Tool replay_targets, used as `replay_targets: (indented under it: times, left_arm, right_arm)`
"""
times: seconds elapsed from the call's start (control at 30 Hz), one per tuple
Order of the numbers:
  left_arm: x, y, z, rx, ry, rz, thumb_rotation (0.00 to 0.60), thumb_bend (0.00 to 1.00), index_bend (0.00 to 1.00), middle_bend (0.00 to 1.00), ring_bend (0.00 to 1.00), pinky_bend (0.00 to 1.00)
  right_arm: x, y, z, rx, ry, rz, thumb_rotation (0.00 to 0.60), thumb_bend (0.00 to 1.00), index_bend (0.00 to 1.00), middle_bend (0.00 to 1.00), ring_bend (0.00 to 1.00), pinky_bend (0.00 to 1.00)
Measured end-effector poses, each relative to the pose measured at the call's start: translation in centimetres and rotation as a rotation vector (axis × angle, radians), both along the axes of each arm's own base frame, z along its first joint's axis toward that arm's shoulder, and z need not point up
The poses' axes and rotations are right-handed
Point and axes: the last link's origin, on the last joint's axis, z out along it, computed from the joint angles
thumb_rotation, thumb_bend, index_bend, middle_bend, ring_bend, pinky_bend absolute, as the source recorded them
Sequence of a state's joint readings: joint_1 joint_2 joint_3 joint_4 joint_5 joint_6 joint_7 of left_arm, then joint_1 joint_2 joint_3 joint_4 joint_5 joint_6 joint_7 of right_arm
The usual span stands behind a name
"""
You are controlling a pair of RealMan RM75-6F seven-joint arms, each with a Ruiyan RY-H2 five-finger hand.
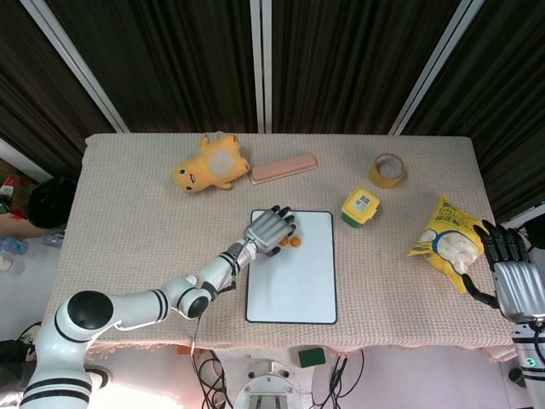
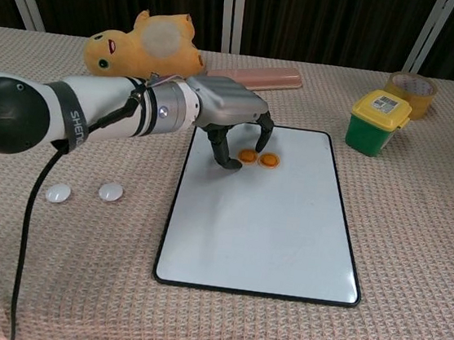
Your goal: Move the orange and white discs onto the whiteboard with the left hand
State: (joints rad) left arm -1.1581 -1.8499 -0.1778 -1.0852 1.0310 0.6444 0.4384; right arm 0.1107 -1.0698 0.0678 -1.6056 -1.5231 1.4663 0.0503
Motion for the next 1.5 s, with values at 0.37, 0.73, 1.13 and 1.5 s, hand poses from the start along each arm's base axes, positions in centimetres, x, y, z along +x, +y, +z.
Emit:
replay_targets:
  times: [0.37, 0.73, 1.13, 1.5]
  left_arm:
    - [0.3, -0.4, 0.7, -0.003, -0.017, -0.014, 0.516, 0.29, 0.28, 0.21, 0.09, 0.18]
    - [-1.1, -1.6, 6.8, 0.086, -0.09, -0.016, 0.543, 0.25, 0.29, 0.21, 0.09, 0.18]
    - [-11.6, -9.3, 12.3, 0.086, -0.011, 0.109, 0.54, 0.25, 0.31, 0.21, 0.09, 0.18]
    - [-15.0, -12.8, 12.6, 0.075, -0.035, 0.144, 0.509, 0.25, 0.33, 0.21, 0.09, 0.18]
  right_arm:
    - [0.2, 0.1, 0.3, -0.009, 0.0, 0.005, 0.6, 0.32, 0.0, 0.0, 0.0, 0.0]
    - [0.5, -0.2, 0.1, -0.003, -0.003, 0.018, 0.6, 0.32, 0.0, 0.0, 0.0, 0.0]
    - [1.5, 0.3, -0.5, 0.011, -0.002, 0.053, 0.6, 0.32, 0.0, 0.0, 0.0, 0.0]
    - [1.4, 0.8, -0.4, 0.01, 0.003, 0.05, 0.6, 0.31, 0.0, 0.0, 0.0, 0.0]
